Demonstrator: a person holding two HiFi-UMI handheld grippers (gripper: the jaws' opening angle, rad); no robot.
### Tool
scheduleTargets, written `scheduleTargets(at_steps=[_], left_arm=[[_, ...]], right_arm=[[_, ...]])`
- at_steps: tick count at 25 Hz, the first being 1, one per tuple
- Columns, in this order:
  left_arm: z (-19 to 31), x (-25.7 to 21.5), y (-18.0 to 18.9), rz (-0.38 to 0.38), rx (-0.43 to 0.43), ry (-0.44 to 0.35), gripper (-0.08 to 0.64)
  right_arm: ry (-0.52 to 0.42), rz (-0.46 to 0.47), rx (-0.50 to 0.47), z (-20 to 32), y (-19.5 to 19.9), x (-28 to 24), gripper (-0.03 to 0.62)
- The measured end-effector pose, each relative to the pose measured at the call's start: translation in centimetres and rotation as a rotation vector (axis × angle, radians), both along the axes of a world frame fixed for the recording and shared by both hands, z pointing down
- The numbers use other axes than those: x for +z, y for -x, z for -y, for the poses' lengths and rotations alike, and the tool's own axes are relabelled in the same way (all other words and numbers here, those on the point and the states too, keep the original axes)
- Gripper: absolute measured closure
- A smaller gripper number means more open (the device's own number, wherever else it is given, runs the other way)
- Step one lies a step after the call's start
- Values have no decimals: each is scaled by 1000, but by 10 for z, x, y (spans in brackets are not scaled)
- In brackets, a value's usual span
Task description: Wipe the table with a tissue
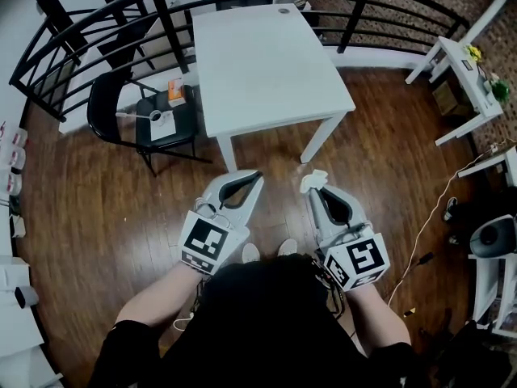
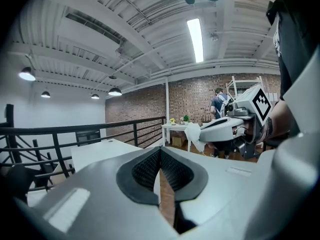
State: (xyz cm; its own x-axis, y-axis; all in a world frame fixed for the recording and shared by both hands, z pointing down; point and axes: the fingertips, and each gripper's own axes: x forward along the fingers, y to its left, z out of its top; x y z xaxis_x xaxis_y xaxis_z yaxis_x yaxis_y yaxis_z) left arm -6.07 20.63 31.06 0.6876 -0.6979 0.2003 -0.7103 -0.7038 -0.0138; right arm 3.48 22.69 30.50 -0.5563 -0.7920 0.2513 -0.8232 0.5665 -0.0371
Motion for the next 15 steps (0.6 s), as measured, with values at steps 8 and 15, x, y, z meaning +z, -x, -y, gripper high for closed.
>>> scheduleTargets(at_steps=[8,15], left_arm=[[57,16,-3,12,-34,17,543],[115,28,-26,58,-81,47,543]], right_arm=[[15,9,-37,63,2,16,586],[42,29,-89,127,-20,30,586]])
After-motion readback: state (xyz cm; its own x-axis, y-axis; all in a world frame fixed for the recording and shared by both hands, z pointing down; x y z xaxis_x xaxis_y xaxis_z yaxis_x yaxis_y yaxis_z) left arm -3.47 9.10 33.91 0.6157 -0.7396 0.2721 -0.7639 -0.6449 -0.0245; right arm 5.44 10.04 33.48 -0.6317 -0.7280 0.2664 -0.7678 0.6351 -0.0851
